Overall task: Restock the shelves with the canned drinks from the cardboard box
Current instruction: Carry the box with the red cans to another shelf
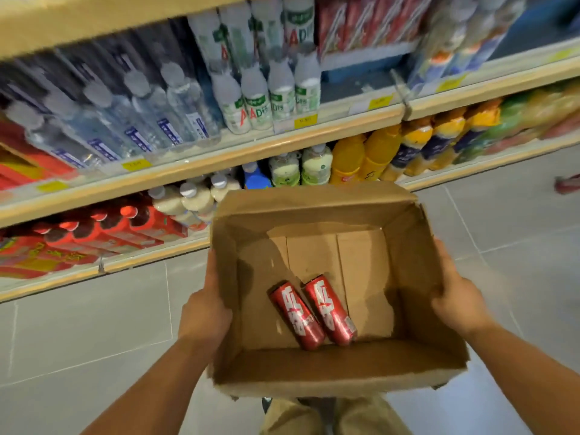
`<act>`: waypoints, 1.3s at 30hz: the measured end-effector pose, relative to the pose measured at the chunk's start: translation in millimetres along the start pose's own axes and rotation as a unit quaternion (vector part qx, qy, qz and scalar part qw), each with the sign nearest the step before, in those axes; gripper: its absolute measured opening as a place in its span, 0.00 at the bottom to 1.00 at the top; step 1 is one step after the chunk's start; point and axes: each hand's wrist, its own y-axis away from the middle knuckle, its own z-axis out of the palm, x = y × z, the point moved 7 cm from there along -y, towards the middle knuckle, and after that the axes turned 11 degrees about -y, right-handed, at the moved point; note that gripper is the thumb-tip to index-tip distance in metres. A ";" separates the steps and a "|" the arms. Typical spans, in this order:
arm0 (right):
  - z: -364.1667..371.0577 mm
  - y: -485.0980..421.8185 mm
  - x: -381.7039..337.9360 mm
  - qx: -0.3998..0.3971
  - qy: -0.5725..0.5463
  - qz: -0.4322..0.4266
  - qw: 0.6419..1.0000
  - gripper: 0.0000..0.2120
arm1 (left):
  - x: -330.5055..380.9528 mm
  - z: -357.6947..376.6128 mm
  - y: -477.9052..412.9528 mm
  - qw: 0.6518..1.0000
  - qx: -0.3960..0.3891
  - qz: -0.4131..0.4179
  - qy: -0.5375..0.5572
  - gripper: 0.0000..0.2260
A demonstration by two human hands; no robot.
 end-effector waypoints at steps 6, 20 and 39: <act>-114.5 86.4 -30.0 0.040 -0.006 0.003 0.999 0.44 | 62.0 -102.6 77.8 0.993 0.053 0.108 -0.007 0.37; -358.9 215.5 -1.2 0.155 -0.050 -0.007 0.987 0.42 | 270.4 -242.8 222.3 0.951 0.115 0.239 -0.159 0.44; -545.9 77.4 132.5 0.059 0.012 -0.033 0.998 0.43 | 476.5 -119.2 254.0 0.982 0.084 0.152 -0.072 0.43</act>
